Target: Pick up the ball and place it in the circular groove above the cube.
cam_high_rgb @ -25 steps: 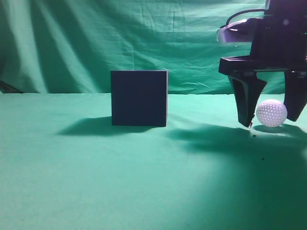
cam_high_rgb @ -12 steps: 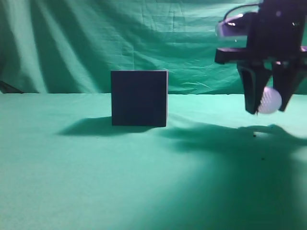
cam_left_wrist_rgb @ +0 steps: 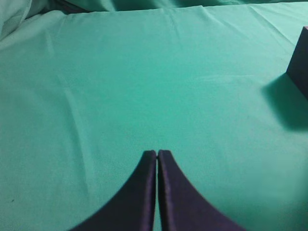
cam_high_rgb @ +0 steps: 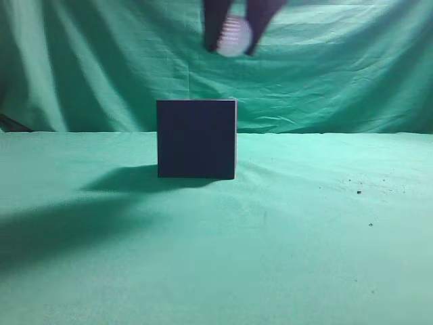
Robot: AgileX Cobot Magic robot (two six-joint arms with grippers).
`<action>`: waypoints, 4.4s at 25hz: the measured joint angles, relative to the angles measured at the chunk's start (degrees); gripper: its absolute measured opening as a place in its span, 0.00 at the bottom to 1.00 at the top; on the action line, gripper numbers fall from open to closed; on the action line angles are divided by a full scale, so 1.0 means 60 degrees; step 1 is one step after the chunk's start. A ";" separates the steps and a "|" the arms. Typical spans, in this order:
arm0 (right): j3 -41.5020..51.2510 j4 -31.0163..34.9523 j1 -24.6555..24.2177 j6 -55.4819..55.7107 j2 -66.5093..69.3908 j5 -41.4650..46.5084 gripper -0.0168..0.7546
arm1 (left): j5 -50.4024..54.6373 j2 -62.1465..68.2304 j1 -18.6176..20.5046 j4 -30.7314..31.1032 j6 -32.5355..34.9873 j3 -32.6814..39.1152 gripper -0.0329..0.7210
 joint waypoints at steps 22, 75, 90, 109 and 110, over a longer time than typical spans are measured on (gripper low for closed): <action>-0.1101 -0.0286 0.0422 -0.0129 0.1588 -0.0907 0.50 | 0.0000 0.0000 0.0000 0.0000 0.0000 0.0000 0.04; 0.7276 0.0140 0.0585 0.1390 -1.2454 0.0108 0.02 | 0.0000 0.0000 0.0000 0.0000 0.0000 0.0000 0.04; 1.0383 -0.0763 -0.1113 0.0528 -1.4295 -0.3032 0.02 | 0.0000 0.0000 0.0000 0.0000 0.0000 0.0000 0.04; 1.5220 -0.0675 -0.5495 0.0526 -1.7629 -0.6699 0.02 | 0.0000 0.0000 0.0000 0.0000 0.0000 0.0000 0.04; 1.5225 -0.0675 -0.5537 0.0526 -1.7629 -0.6579 0.02 | 0.0000 0.0000 0.0000 0.0000 0.0000 0.0000 0.04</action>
